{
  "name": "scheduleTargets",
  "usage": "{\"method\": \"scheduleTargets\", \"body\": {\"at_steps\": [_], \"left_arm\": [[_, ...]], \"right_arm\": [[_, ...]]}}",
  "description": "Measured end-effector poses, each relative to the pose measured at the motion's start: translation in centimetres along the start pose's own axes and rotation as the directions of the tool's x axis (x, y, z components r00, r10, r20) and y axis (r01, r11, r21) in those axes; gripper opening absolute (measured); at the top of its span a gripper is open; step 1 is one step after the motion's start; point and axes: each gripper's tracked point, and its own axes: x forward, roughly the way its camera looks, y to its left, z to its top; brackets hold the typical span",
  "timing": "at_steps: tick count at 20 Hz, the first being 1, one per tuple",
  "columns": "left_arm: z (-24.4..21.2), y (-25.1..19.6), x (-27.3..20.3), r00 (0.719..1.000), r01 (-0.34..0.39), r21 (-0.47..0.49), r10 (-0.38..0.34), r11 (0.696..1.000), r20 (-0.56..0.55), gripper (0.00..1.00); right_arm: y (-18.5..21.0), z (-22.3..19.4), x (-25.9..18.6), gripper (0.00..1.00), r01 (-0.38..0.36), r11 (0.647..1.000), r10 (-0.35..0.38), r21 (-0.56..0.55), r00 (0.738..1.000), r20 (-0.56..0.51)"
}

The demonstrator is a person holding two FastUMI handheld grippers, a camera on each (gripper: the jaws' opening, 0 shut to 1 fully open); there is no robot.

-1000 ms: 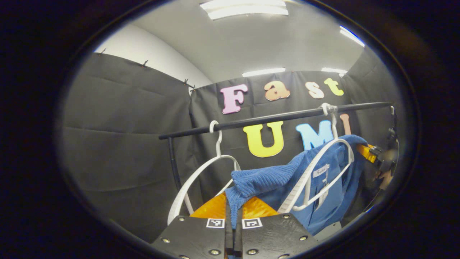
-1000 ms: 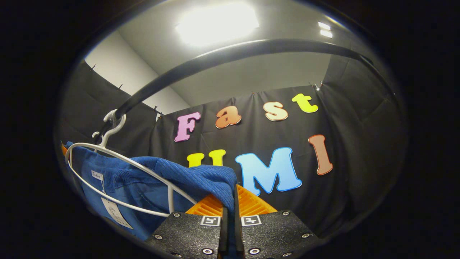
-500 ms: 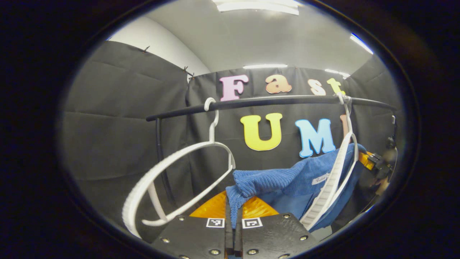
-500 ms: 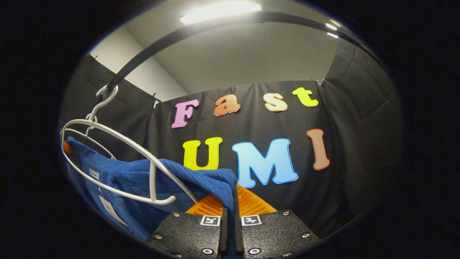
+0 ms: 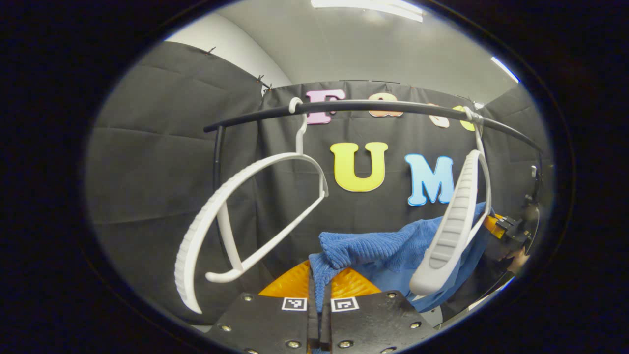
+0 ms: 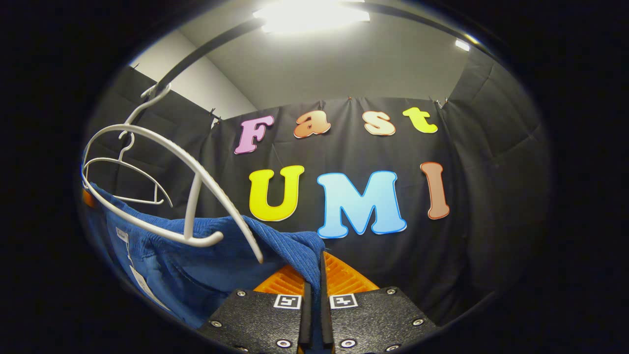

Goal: Grasp the clothes on the hanger with both hands and then place them into the laundry hamper below.

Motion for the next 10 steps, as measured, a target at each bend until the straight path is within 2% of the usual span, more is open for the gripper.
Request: {"method": "scheduleTargets", "body": {"at_steps": [4,10], "left_arm": [[-2.4,-1.0,0.6,0.999,-0.002,0.028,0.003,1.000,-0.033,0.03],[-6.5,-0.9,-1.3,0.997,-0.022,-0.028,0.020,0.999,-0.068,0.03]], "right_arm": [[-0.1,-3.5,-0.9,0.07,0.002,1.000,-0.002,-0.001,0.998,-0.065],[0.2,-7.0,-3.1,0.05,-0.018,1.000,0.016,-0.011,0.990,-0.139]]}}
